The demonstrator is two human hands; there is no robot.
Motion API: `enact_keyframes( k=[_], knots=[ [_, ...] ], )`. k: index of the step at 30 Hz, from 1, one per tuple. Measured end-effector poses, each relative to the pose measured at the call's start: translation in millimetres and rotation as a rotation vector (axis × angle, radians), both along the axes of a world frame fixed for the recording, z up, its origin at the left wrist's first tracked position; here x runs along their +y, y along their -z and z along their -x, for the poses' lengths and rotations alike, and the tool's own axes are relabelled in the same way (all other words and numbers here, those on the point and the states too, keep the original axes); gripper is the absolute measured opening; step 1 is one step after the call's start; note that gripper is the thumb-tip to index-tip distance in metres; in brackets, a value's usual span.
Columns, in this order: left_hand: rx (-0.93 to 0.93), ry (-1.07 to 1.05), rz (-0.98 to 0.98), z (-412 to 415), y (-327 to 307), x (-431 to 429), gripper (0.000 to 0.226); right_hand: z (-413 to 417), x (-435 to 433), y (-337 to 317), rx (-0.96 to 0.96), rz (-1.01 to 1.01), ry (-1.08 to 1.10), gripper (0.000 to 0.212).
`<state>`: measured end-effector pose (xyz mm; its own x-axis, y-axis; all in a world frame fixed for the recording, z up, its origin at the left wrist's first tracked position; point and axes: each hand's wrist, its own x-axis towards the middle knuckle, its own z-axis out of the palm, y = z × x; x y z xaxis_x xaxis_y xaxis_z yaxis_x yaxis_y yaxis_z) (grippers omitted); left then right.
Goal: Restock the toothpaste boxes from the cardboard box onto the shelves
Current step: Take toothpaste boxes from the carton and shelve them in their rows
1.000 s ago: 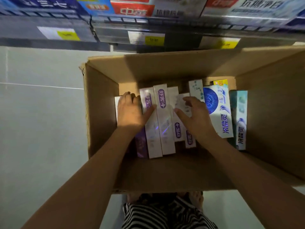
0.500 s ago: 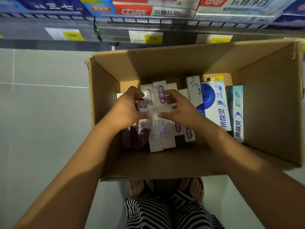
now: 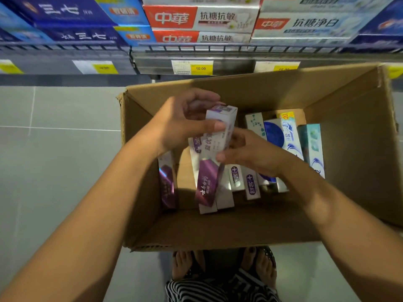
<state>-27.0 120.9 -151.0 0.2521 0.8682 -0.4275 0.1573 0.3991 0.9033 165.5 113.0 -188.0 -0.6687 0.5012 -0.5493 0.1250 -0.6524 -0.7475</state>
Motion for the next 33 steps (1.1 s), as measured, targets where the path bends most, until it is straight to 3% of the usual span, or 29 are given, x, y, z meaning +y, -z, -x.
enact_keyframes(
  k=[3,6,8,11,13,16,22,26,30,33],
  knots=[
    [-0.074,0.003,0.070,-4,9,2,0.051,-6,1,-1,-0.068,-0.087,0.082,0.034],
    [0.074,-0.122,0.133,-4,24,1,0.020,-16,0,4,-0.136,-0.100,0.173,0.025],
    [0.353,-0.131,0.089,2,42,0,0.012,-23,-1,7,-0.183,-0.114,0.219,0.022],
    [1.042,0.416,0.066,18,70,-2,0.058,-31,-2,10,-0.168,-0.082,0.319,0.020],
    [1.263,0.712,0.132,25,84,-1,0.082,-34,-3,12,-0.146,-0.058,0.357,0.020],
    [1.306,0.856,0.220,27,96,0,0.102,-38,-5,18,-0.119,-0.020,0.383,0.021],
    [1.256,0.906,0.166,28,98,-9,0.090,-37,-9,27,-0.116,0.021,0.425,0.023],
    [1.224,0.887,0.187,32,94,-17,0.069,-38,-10,27,-0.091,0.041,0.461,0.028],
    [1.219,0.912,0.181,40,90,-19,0.088,-39,-10,25,-0.086,0.035,0.463,0.032],
    [1.137,0.871,0.194,46,85,-22,0.081,-38,-10,22,-0.076,0.043,0.469,0.035]
  ],
)
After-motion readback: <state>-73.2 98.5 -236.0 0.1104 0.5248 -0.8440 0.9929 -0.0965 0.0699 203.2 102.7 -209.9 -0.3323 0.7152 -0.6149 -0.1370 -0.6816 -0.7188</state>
